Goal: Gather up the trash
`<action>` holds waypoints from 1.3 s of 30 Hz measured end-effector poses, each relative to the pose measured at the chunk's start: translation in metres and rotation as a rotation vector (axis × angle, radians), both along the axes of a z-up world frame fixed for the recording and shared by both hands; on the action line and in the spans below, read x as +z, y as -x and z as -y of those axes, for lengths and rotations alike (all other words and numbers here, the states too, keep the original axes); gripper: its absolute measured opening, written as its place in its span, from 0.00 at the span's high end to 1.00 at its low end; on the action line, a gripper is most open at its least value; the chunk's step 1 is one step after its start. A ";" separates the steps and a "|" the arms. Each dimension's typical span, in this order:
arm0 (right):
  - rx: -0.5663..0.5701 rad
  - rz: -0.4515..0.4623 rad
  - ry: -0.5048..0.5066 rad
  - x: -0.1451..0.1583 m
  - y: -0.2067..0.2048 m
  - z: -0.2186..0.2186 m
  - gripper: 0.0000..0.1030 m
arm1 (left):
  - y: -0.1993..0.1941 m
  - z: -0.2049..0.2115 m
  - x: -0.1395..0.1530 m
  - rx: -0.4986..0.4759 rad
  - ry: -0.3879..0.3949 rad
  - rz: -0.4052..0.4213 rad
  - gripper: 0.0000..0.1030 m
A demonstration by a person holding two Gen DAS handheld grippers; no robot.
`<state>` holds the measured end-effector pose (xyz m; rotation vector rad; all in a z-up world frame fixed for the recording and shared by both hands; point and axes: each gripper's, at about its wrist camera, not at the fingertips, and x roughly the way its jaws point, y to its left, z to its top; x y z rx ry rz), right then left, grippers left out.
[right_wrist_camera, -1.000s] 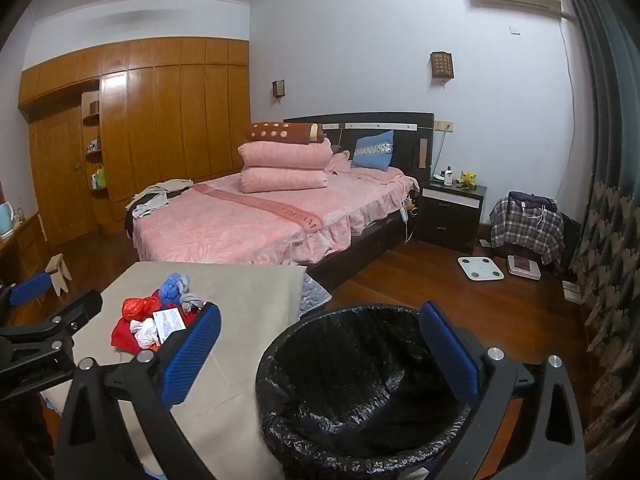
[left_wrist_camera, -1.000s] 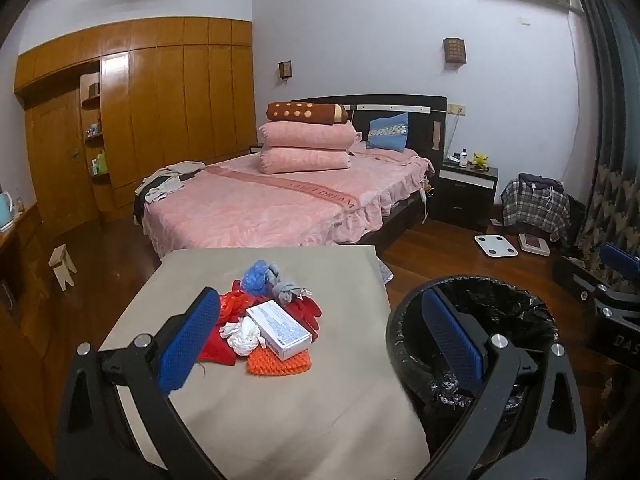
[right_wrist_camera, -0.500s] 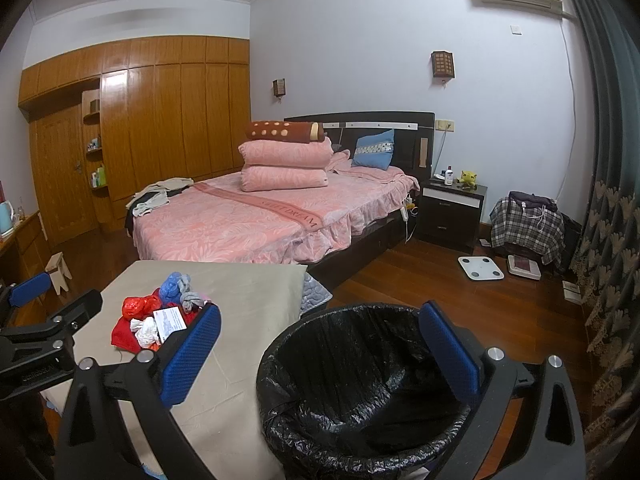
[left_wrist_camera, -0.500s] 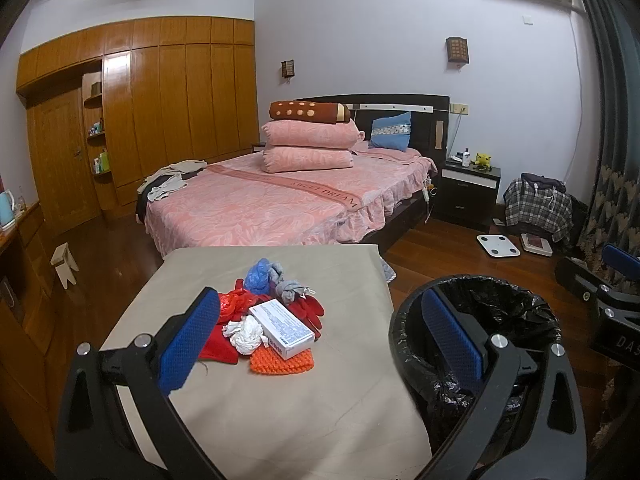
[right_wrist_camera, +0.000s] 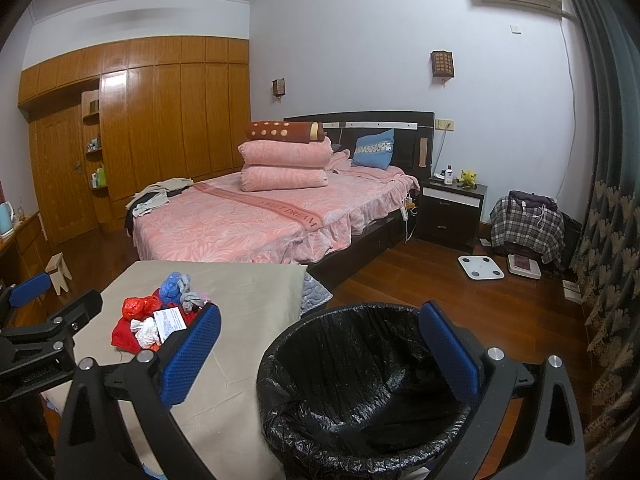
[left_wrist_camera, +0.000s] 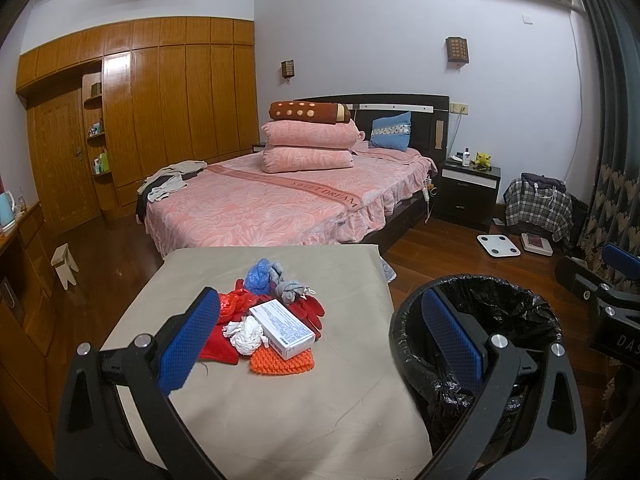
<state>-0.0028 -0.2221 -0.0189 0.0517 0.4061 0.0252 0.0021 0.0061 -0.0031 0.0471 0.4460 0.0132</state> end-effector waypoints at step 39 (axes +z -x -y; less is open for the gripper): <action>0.008 -0.008 -0.002 -0.016 -0.008 -0.012 0.06 | -0.001 -0.006 -0.003 0.006 0.005 -0.005 0.05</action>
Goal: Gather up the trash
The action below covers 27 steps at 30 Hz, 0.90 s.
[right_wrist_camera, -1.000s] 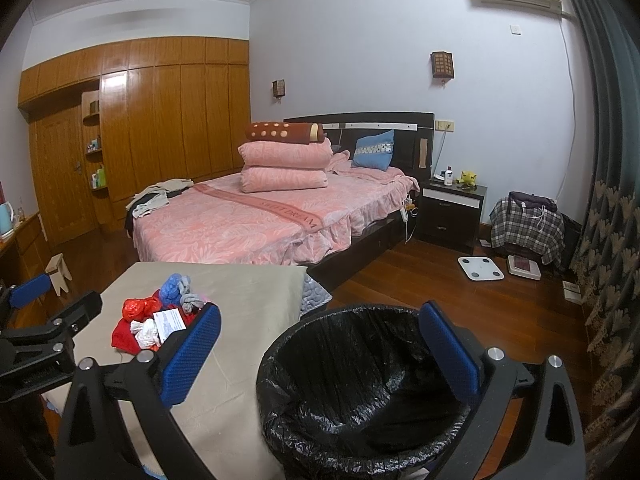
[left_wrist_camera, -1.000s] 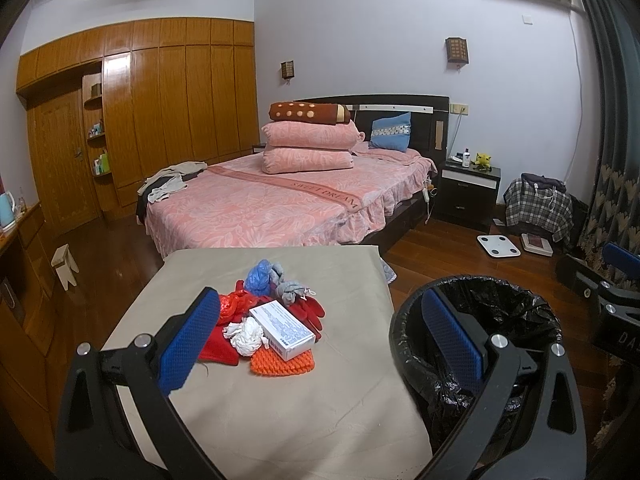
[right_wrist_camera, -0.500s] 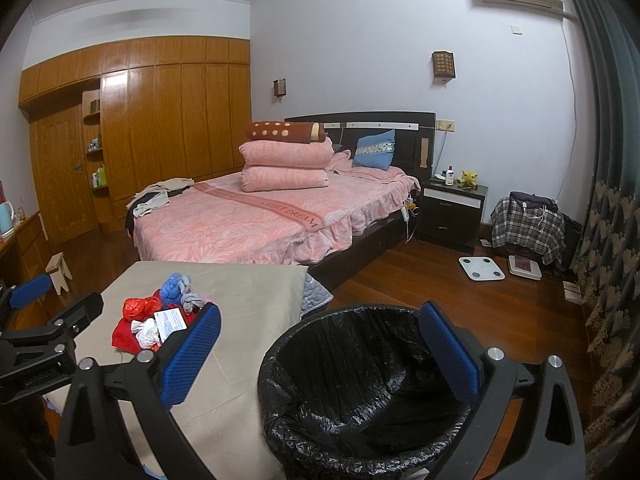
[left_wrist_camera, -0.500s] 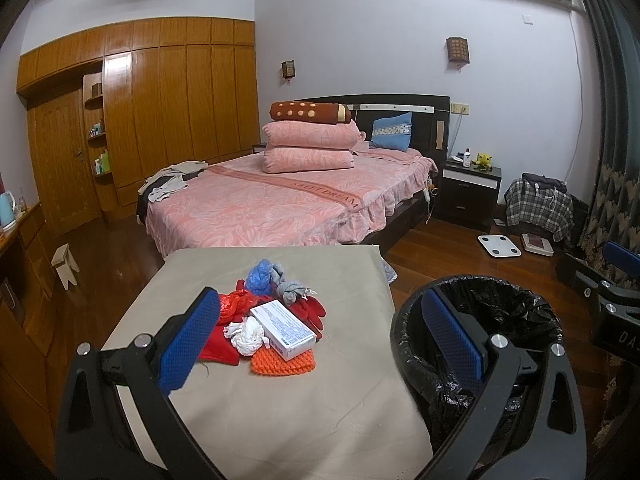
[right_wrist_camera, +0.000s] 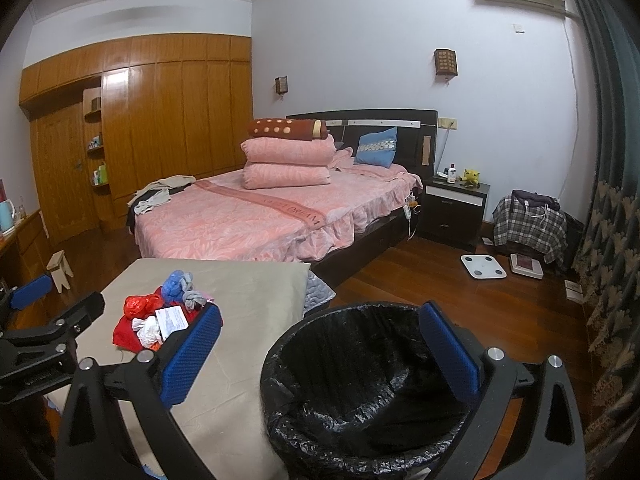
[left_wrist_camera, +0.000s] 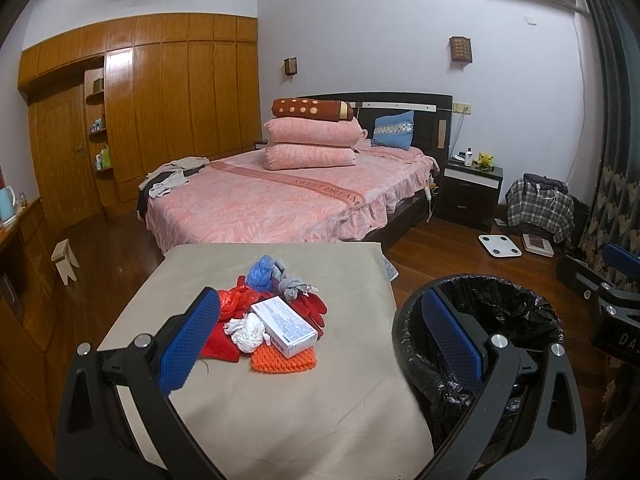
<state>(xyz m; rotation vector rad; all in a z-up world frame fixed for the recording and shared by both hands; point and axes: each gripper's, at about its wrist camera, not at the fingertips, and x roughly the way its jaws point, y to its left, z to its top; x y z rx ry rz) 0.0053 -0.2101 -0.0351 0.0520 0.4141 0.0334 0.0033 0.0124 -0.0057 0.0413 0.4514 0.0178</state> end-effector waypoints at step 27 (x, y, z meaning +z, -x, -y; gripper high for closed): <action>0.203 -0.110 0.010 -0.058 -0.089 -0.105 0.13 | -0.033 -0.134 -0.058 0.251 -0.034 -0.054 0.05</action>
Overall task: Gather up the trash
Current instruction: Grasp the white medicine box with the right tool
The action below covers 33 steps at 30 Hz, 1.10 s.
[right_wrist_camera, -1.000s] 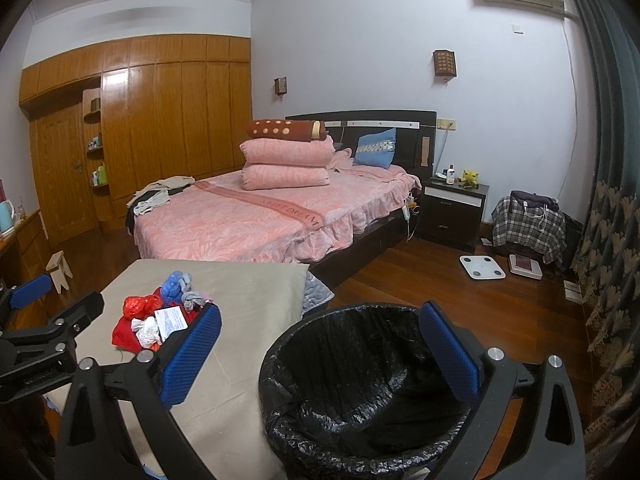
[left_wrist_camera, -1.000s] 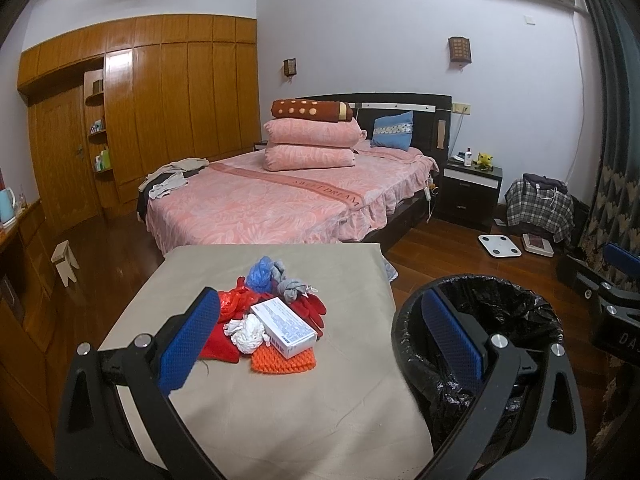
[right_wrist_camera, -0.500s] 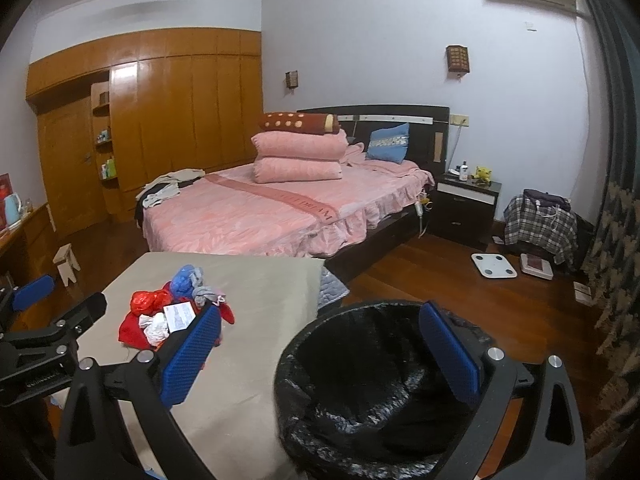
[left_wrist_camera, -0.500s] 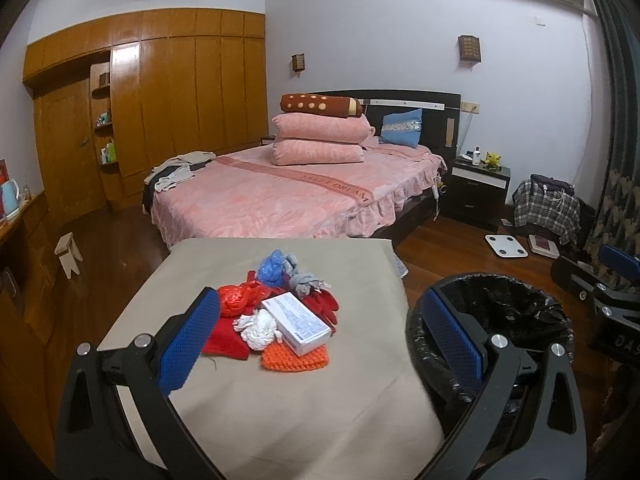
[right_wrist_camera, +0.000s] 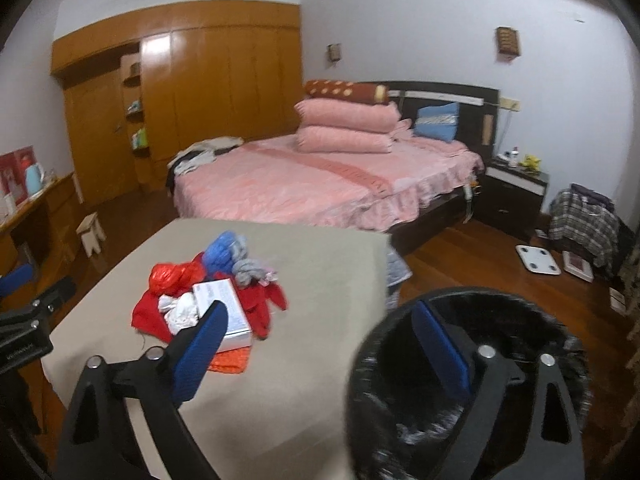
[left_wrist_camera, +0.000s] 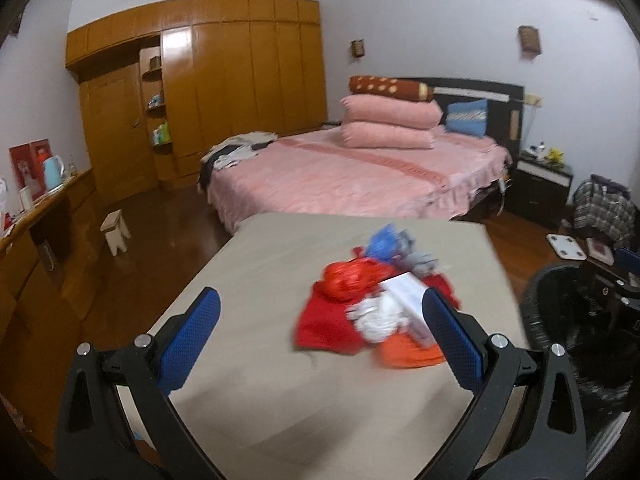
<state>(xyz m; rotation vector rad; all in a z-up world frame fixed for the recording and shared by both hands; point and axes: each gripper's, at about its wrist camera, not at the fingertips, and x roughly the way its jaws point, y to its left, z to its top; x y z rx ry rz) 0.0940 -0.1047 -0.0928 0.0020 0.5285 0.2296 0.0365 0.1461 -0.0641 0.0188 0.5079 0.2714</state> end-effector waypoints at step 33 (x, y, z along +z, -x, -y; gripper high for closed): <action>0.328 -0.258 0.003 -0.105 -0.103 -0.119 0.40 | -0.071 -0.052 -0.079 0.017 0.070 -0.107 0.05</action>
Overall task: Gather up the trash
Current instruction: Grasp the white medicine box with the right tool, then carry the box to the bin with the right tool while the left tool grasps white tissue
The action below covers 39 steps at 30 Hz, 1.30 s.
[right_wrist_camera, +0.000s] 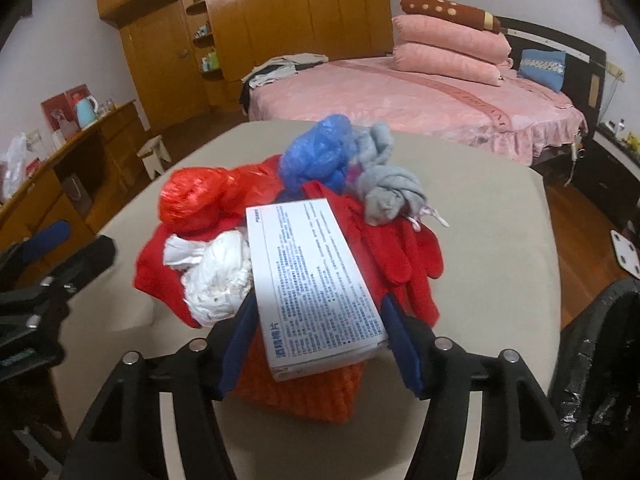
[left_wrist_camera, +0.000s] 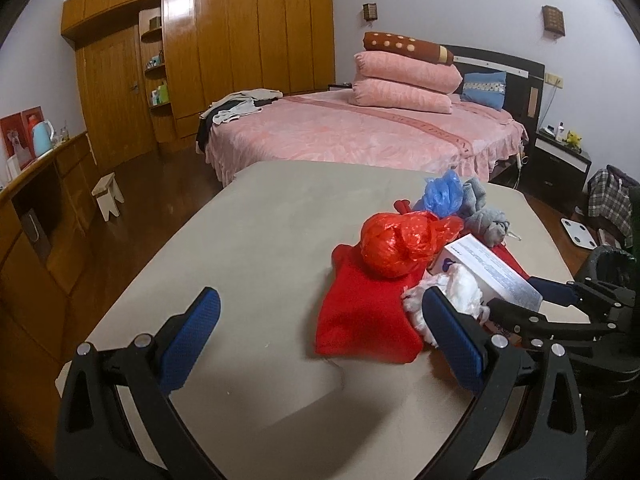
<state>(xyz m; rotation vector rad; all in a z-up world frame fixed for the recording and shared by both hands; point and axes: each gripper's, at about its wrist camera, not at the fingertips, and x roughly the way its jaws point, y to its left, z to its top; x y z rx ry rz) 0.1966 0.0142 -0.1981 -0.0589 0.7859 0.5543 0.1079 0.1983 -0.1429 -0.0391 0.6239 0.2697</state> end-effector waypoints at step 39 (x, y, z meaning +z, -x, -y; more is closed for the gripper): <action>-0.088 -0.014 -0.043 0.008 0.036 0.057 0.40 | 0.002 0.042 -0.021 -0.143 0.018 -0.021 0.16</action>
